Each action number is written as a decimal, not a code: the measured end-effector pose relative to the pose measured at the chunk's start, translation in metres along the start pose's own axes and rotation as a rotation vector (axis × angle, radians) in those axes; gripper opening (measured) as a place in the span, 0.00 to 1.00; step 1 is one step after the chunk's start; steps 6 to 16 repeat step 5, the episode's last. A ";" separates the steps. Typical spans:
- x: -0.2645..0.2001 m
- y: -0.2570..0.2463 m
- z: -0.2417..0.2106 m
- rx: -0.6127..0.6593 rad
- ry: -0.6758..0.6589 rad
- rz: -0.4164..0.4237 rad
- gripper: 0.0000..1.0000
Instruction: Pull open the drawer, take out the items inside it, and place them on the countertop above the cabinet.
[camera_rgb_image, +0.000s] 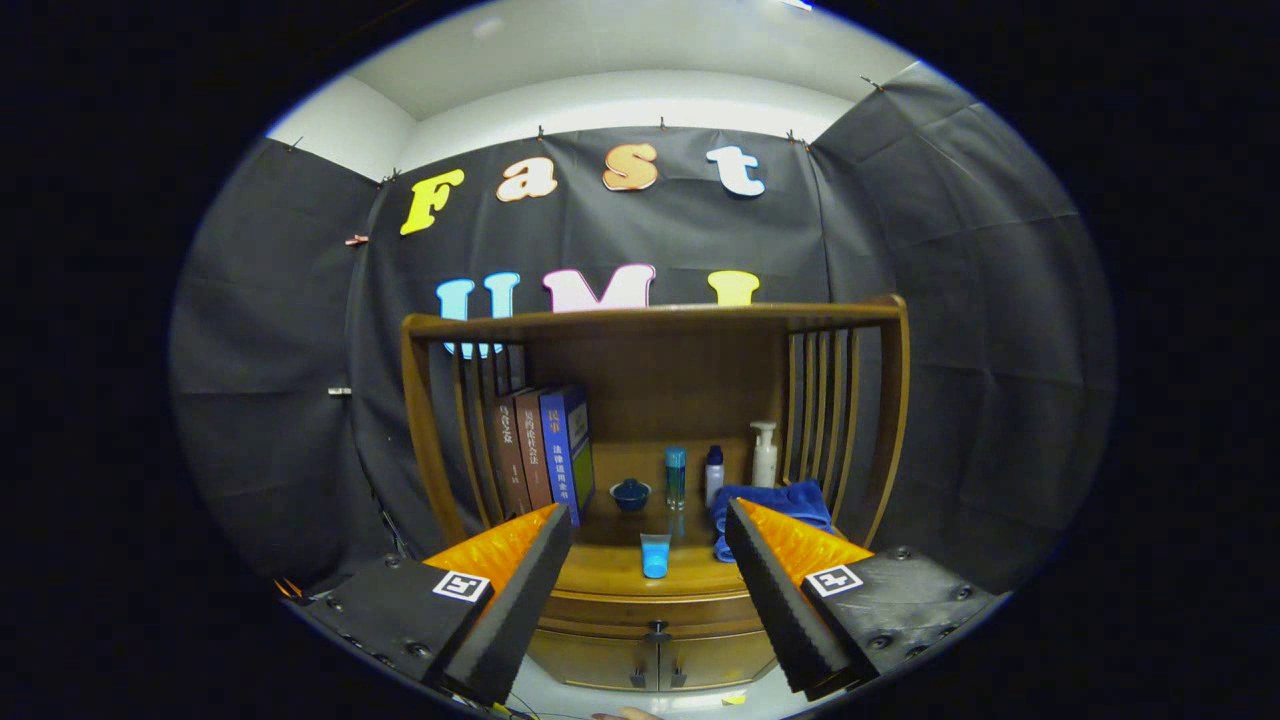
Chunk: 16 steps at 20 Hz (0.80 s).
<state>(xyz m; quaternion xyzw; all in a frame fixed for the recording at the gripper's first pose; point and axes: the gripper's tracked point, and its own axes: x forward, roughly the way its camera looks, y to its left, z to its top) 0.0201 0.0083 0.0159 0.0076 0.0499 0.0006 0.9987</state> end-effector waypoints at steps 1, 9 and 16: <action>-0.005 0.001 0.006 0.000 -0.015 0.002 0.99; -0.017 0.001 0.016 0.006 -0.039 0.006 0.99; -0.017 0.001 0.016 0.006 -0.039 0.006 0.99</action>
